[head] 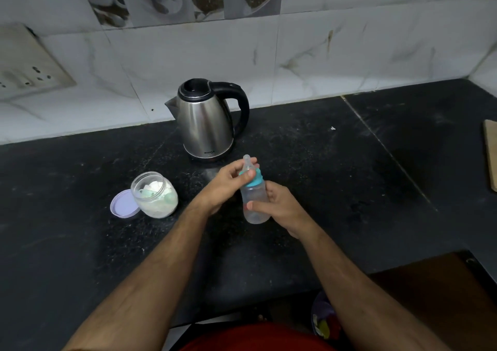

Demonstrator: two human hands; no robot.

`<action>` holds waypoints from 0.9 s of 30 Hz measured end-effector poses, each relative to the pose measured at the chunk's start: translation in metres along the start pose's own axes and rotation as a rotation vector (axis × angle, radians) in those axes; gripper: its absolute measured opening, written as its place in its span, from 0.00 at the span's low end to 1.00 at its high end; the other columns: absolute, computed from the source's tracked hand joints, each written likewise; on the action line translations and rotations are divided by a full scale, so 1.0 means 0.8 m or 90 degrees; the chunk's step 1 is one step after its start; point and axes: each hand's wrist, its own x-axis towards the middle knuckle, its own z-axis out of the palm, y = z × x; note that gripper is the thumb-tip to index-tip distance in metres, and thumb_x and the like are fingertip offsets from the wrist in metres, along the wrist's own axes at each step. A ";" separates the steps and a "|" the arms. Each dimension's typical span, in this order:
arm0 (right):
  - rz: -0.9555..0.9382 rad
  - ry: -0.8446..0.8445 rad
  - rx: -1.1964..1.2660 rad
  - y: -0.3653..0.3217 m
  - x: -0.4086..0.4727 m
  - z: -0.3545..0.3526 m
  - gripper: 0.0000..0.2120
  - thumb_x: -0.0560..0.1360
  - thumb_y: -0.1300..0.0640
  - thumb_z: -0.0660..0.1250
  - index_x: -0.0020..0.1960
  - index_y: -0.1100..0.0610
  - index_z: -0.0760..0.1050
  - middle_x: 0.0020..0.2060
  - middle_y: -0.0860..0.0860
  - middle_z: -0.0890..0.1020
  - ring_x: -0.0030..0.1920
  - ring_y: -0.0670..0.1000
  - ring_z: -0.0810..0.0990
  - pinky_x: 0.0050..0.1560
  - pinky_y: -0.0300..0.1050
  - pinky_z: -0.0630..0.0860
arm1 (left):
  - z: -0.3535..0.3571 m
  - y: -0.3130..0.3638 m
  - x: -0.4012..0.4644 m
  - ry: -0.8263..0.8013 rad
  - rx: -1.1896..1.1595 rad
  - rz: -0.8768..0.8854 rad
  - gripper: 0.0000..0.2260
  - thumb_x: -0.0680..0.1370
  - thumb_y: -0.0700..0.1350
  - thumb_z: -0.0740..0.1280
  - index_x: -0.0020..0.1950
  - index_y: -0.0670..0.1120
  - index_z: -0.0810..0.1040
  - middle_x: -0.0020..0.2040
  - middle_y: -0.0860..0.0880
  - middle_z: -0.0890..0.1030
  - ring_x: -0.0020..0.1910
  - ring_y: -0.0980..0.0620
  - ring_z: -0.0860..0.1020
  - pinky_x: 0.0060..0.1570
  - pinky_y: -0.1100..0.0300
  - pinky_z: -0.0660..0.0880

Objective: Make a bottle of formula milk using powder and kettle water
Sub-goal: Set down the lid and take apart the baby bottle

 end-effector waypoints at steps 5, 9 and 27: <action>0.003 -0.118 0.061 -0.015 -0.006 0.021 0.15 0.73 0.57 0.69 0.59 0.51 0.79 0.51 0.51 0.85 0.56 0.51 0.82 0.62 0.51 0.76 | -0.017 0.009 -0.019 -0.148 -0.111 0.015 0.32 0.67 0.62 0.76 0.64 0.45 0.79 0.69 0.43 0.77 0.72 0.46 0.72 0.69 0.49 0.71; 0.025 -0.157 0.035 -0.022 -0.005 0.031 0.16 0.72 0.49 0.70 0.58 0.52 0.78 0.47 0.50 0.84 0.50 0.50 0.83 0.54 0.49 0.78 | -0.014 0.015 -0.027 -0.038 -0.200 0.035 0.10 0.68 0.49 0.74 0.46 0.47 0.85 0.57 0.44 0.84 0.63 0.47 0.79 0.61 0.51 0.76; -0.056 0.266 -0.567 -0.007 0.003 0.071 0.21 0.72 0.40 0.66 0.58 0.53 0.72 0.46 0.49 0.82 0.44 0.53 0.83 0.39 0.46 0.74 | 0.043 0.029 -0.034 0.360 -0.151 -0.059 0.05 0.73 0.43 0.70 0.43 0.42 0.84 0.44 0.43 0.86 0.43 0.52 0.83 0.53 0.50 0.80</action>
